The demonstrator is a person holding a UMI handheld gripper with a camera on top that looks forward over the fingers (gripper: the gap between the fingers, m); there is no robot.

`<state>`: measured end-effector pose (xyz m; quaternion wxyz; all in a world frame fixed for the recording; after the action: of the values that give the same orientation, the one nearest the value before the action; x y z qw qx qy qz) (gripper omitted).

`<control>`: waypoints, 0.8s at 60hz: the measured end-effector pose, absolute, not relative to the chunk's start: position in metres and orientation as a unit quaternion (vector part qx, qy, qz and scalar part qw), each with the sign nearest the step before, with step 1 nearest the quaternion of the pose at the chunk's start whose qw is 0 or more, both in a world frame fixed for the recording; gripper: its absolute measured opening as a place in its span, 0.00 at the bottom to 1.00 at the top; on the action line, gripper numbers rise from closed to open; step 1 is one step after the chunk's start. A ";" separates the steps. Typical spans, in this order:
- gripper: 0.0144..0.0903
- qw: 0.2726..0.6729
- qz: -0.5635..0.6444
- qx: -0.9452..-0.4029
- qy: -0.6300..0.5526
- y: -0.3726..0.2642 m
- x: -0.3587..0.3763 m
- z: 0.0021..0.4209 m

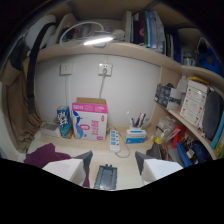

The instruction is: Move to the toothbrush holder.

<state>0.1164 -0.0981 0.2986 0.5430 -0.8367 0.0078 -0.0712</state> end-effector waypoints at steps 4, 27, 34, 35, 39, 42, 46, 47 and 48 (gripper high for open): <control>0.96 0.544 -0.071 -0.836 0.008 -0.097 0.116 0.298; 0.96 0.541 -0.070 -0.838 0.013 -0.092 0.120 0.295; 0.96 0.540 -0.070 -0.839 0.015 -0.090 0.123 0.292; 0.96 0.540 -0.070 -0.839 0.016 -0.090 0.124 0.292; 0.96 0.539 -0.071 -0.839 0.018 -0.088 0.127 0.291; 0.96 0.538 -0.071 -0.840 0.020 -0.087 0.130 0.289; 0.96 0.536 -0.071 -0.841 0.024 -0.084 0.136 0.286; 0.96 0.535 -0.071 -0.841 0.024 -0.083 0.138 0.285; 0.96 0.535 -0.071 -0.842 0.025 -0.082 0.140 0.284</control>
<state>0.1402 -0.0819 0.2839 0.5349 -0.8416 0.0247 -0.0708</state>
